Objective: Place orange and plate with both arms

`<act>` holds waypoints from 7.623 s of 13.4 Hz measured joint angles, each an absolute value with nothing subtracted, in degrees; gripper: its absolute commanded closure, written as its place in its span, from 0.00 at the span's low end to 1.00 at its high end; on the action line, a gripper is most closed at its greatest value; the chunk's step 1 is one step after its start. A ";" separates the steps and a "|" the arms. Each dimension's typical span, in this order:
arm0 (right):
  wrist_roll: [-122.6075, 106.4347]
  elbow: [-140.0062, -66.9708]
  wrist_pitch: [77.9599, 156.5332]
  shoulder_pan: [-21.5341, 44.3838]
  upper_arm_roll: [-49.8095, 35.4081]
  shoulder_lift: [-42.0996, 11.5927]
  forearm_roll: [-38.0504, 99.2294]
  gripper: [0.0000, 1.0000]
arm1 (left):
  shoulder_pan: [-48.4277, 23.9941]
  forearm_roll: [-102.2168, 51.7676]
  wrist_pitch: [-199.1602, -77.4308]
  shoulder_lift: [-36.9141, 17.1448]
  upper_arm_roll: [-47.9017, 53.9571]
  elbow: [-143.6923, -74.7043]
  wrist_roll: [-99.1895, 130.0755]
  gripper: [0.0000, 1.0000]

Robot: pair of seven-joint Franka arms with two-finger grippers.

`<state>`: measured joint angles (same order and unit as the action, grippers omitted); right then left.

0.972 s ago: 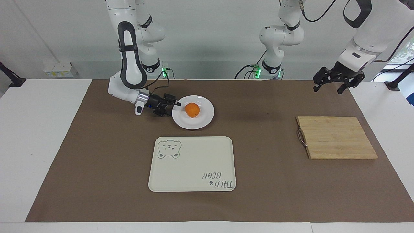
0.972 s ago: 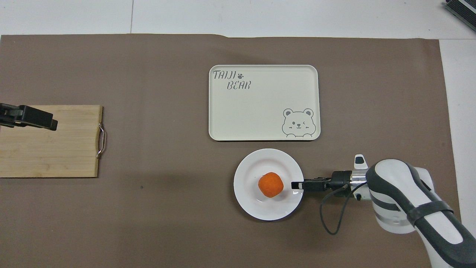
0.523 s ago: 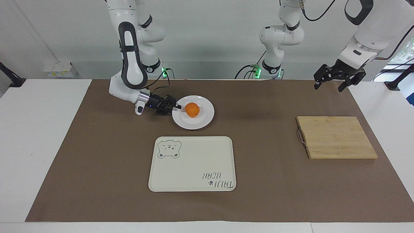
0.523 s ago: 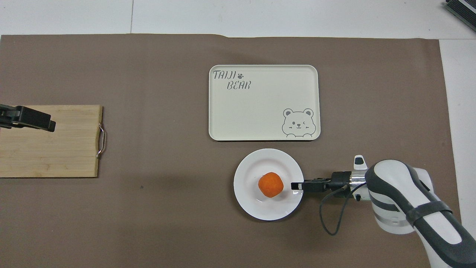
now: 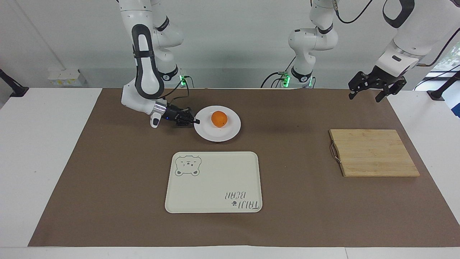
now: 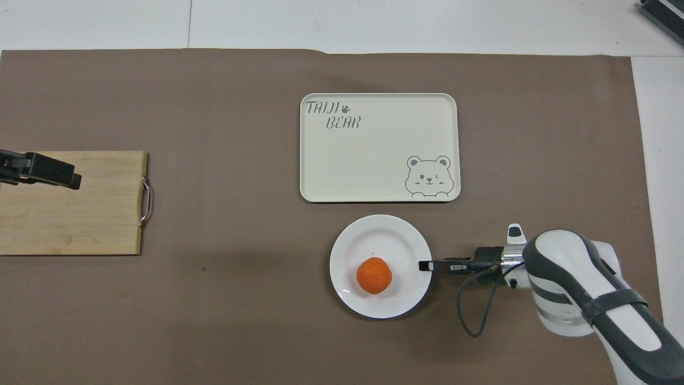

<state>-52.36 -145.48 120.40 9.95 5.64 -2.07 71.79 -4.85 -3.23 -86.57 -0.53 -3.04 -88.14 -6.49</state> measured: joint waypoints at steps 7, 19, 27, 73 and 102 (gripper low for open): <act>-52.36 -142.89 114.86 9.85 5.76 -2.38 75.53 1.00 | -4.85 -3.23 -86.57 -0.53 -3.04 -88.14 -6.50 0.00; -36.52 -123.70 113.18 9.35 5.86 -12.34 77.54 1.00 | -4.85 -3.23 -86.57 -0.53 -3.04 -88.14 -6.51 0.00; -30.16 -104.42 114.11 6.51 6.22 -26.13 75.81 1.00 | -4.85 -3.23 -86.57 -0.54 -3.04 -88.14 -6.51 0.00; -2.92 -86.49 87.45 2.63 7.20 -0.90 1.01 0.00 | -4.85 -3.23 -86.57 -0.54 -3.04 -88.14 -6.52 0.00; 0.33 -95.37 89.19 0.96 4.88 5.45 0.94 0.00 | -4.85 -3.23 -86.57 -0.54 -3.04 -88.14 -6.53 0.00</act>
<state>0.33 -95.37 89.19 0.96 4.88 5.45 0.94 -4.85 -3.23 -86.57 -0.54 -3.04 -88.14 -6.53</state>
